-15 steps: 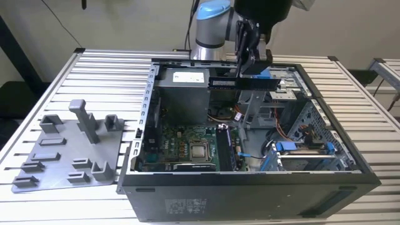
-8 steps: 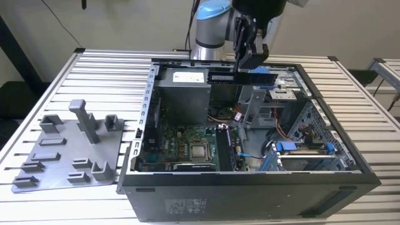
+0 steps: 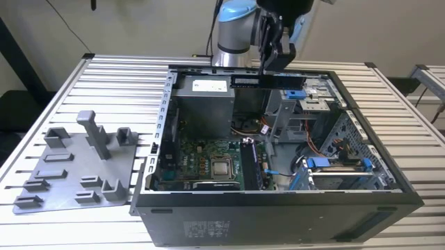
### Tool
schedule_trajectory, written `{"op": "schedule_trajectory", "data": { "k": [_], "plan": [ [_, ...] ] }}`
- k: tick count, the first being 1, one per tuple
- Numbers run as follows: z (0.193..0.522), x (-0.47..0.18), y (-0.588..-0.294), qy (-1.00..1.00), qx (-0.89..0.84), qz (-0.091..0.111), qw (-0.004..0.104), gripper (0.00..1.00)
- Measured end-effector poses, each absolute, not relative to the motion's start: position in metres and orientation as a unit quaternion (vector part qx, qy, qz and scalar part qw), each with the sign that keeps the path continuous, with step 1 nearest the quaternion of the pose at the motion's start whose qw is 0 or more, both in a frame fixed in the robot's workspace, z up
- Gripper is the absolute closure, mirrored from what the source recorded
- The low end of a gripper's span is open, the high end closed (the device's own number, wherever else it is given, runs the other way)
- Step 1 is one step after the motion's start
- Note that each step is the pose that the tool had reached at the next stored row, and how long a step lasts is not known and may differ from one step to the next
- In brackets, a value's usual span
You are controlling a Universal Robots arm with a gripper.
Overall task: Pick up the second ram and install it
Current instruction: 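Pick up the second ram and move it above second insertion slot, then insert the second ram into the second slot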
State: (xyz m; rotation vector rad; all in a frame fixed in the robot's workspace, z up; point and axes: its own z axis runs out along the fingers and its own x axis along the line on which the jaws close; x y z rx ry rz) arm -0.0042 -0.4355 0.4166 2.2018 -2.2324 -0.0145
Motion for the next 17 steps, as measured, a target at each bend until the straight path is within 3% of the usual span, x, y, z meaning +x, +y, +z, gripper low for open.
{"op": "schedule_trajectory", "data": {
  "k": [17],
  "plan": [
    [0.4164, -0.0043, -0.4329, -0.712, 0.702, -0.002, 0.0, 0.86]
  ]
}}
